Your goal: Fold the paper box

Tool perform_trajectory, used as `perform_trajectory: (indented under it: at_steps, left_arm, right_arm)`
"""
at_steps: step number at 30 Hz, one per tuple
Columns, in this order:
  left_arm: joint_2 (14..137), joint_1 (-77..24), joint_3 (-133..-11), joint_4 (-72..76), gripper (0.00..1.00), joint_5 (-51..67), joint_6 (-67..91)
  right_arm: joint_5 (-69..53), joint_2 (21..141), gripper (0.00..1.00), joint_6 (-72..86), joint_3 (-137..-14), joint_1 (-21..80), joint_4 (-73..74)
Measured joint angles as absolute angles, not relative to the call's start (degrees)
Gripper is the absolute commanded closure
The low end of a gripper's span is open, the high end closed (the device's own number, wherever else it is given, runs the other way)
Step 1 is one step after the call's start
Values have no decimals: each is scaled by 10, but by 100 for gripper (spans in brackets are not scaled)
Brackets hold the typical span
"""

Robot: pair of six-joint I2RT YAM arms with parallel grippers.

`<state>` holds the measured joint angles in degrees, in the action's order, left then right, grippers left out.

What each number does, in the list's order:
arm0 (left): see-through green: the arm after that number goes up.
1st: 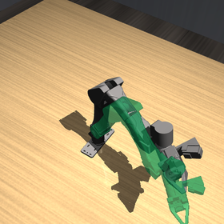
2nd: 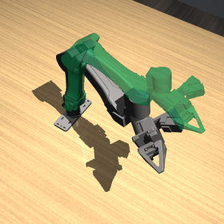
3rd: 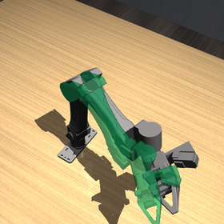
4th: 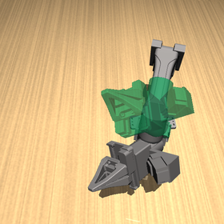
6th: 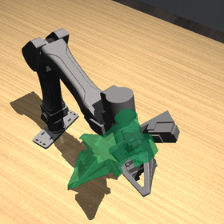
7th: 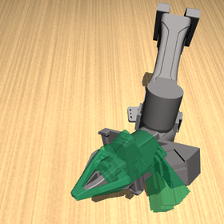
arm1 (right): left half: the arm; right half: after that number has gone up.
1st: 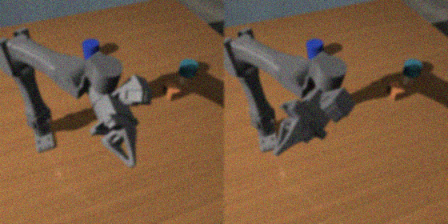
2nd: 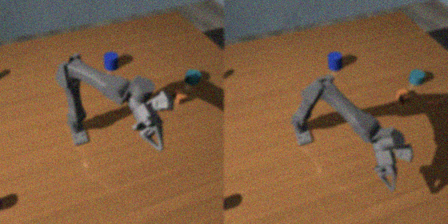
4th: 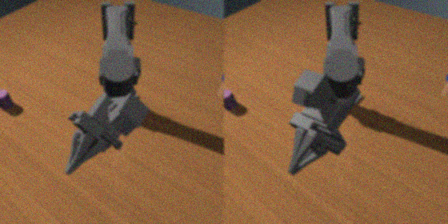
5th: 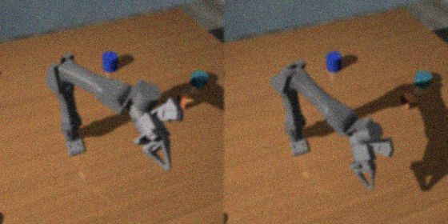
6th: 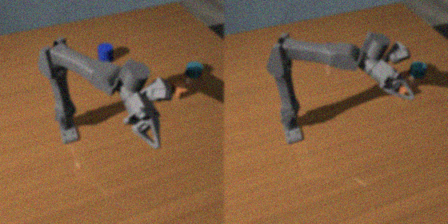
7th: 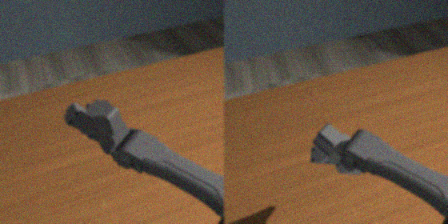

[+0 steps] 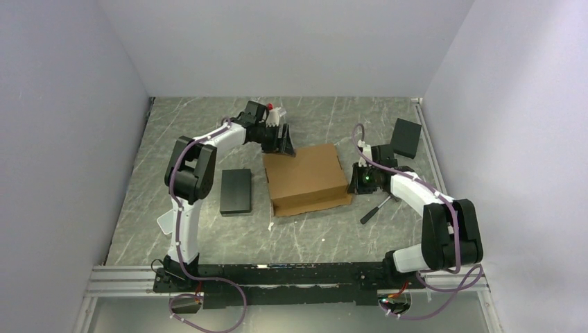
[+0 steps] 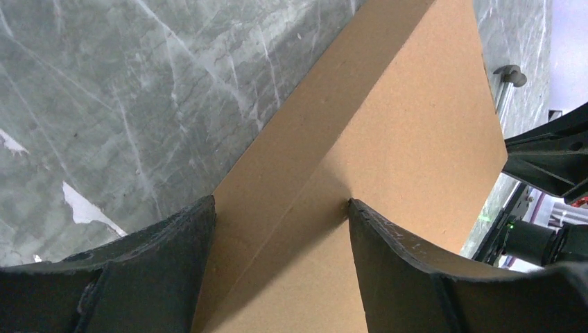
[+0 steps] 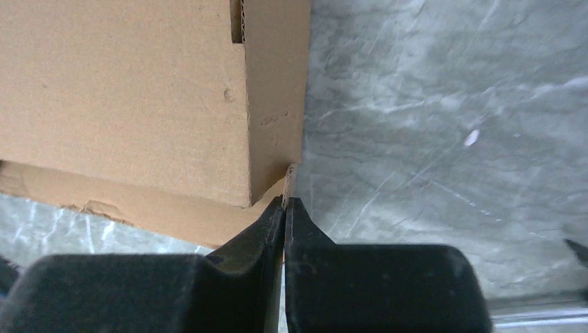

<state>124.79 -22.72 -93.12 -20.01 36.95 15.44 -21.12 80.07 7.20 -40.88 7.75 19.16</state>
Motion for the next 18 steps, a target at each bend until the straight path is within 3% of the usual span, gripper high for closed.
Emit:
perform_trajectory:
  at_steps: [5, 18]
  left_arm:
    - [1235, -227, -912, -194, 26, 351, 183]
    - [1209, -249, -891, -194, 25, 297, 207]
  right_arm:
    - [-164, 809, 92, 42, -435, 88, 196]
    - [-160, 816, 72, -32, -448, 88, 213]
